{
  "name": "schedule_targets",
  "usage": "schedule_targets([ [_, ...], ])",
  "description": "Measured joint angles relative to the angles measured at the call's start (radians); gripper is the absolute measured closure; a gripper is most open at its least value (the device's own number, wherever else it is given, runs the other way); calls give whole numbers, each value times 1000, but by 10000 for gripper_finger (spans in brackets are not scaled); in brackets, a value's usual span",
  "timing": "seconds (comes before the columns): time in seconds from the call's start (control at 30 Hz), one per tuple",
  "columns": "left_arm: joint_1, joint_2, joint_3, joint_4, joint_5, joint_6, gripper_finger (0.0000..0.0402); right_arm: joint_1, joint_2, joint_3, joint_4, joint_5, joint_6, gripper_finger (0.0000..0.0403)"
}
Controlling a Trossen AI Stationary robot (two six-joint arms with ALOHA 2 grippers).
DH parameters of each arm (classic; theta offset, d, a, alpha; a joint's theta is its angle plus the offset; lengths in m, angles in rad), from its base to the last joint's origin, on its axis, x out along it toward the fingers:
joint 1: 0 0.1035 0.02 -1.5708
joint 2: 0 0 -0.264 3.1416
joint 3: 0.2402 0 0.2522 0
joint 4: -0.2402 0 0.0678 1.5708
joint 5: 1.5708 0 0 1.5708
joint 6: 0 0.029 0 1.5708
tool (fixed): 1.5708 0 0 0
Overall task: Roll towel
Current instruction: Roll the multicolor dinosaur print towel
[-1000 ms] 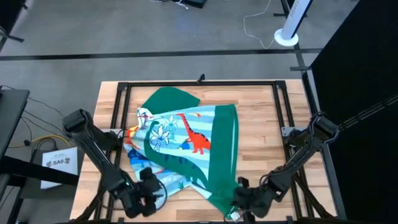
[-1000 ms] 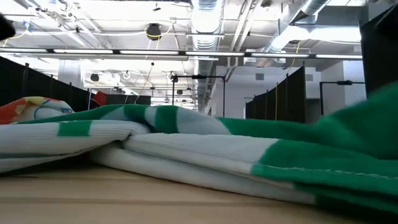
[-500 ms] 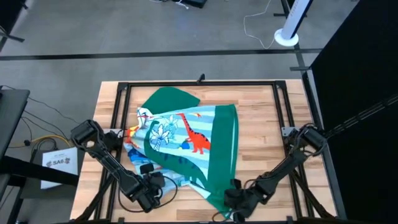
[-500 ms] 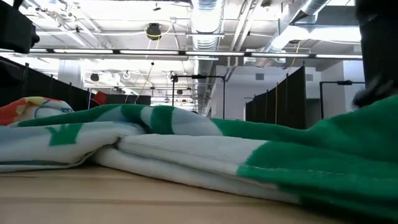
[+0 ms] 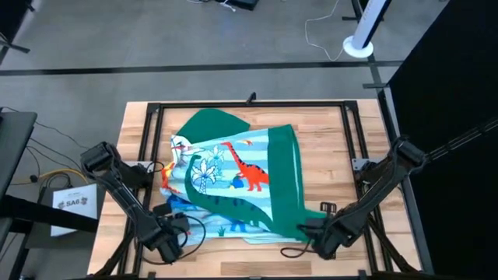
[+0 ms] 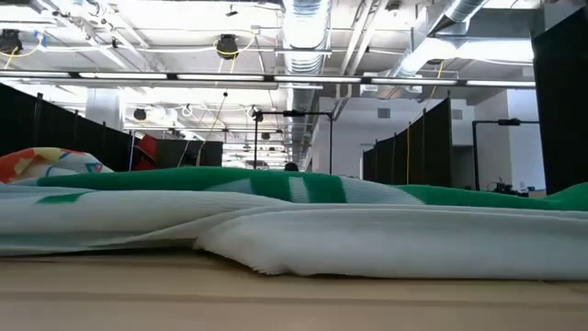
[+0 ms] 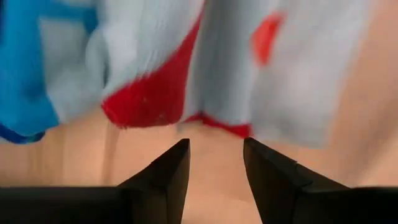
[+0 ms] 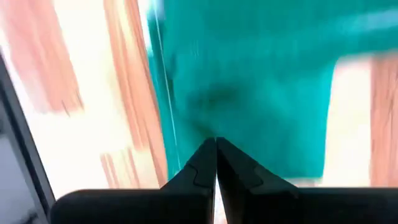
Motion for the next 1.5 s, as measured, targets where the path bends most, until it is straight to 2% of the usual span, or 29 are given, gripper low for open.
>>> schedule_targets([
  [0.07,4,-26,24,21,-71,4,266,-3,-10,0,130,46,-48,403],
  [0.2,13,-57,27,43,-338,78,266,-19,28,4,340,132,-191,403],
  [0.3,50,-52,-14,48,-387,123,269,-56,110,0,446,169,-288,403],
  [0.43,128,-52,-115,116,-380,193,271,-109,216,2,676,232,-436,403],
  [0.6,226,-54,-211,193,-245,194,272,-163,298,3,829,231,-539,403],
  [0.8,259,-57,-269,504,-26,133,273,-142,320,8,703,-14,-445,403],
  [0.9,251,-57,-262,652,81,124,273,-88,256,6,530,-115,-402,403],
  [0.97,248,-52,-231,736,111,178,274,-52,179,-2,383,-131,-377,403],
  [1.03,252,-61,-183,777,106,254,276,-28,72,0,306,-86,-337,403],
  [1.1,266,-67,-142,776,83,346,278,-7,-31,4,247,56,-307,403],
  [1.17,293,-70,-108,759,46,437,279,13,-86,-1,260,210,-300,403],
  [1.2,315,-78,-93,747,25,488,279,17,-103,-11,283,253,-309,403],
  [1.33,441,-106,-60,699,-53,691,279,15,-122,-54,475,285,-386,403],
  [1.5,680,-101,-64,594,-77,887,279,-24,-16,-90,661,274,-451,403],
])
